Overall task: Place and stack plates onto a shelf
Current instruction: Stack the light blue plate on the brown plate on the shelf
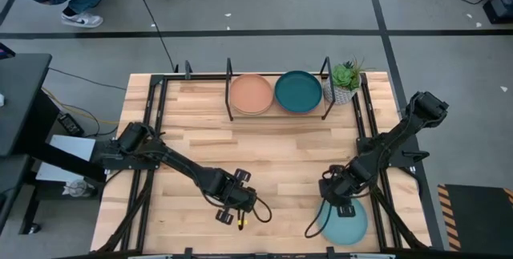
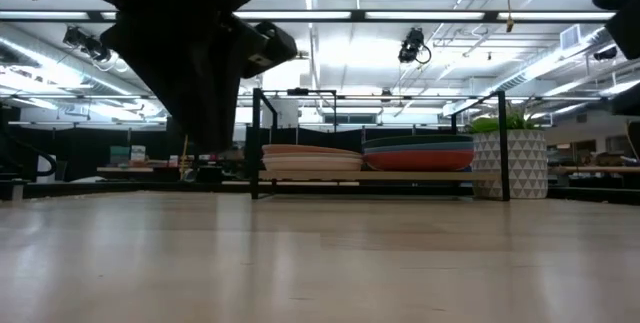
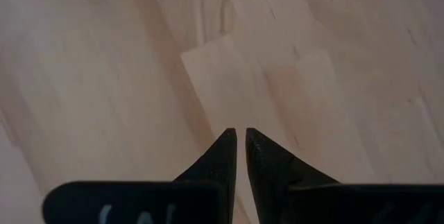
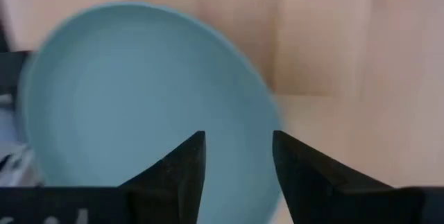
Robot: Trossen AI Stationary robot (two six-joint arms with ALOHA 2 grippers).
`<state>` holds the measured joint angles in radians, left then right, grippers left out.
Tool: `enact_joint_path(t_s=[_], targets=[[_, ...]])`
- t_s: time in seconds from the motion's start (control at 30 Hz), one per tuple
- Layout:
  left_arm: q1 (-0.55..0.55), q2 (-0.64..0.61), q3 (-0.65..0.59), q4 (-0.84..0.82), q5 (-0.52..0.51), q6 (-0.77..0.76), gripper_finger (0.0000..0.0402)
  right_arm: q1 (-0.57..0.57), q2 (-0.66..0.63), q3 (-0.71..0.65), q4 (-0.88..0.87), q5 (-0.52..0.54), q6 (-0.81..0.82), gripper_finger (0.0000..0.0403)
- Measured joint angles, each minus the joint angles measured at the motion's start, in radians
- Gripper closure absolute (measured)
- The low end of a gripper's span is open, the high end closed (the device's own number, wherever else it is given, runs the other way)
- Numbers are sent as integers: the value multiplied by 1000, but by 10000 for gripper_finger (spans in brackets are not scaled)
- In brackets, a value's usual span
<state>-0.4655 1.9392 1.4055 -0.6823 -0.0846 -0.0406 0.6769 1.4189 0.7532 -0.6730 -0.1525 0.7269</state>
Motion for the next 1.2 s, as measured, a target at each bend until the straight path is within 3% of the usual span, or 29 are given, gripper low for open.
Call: enact_joint_path(t_s=[0.2, 0.43, 0.57, 0.7, 0.87, 1.2], targets=[[10, 0, 0, -1, -5, 24, 363, 16, 1, 0, -66, 88, 60, 235], [39, 0, 0, 71, -184, 139, 363, 16, 1, 0, -86, 108, 67, 236], [60, 0, 0, 145, -234, 241, 363, 16, 2, 0, -128, 108, 66, 238], [85, 0, 0, 277, -208, 348, 363, 16, 2, -17, -127, 108, 98, 245], [109, 0, 0, 406, -92, 472, 363, 16, 2, -48, -124, 89, 185, 264], [85, 0, 0, 455, -44, 633, 360, 16, 3, -108, -81, 21, 321, 309]])
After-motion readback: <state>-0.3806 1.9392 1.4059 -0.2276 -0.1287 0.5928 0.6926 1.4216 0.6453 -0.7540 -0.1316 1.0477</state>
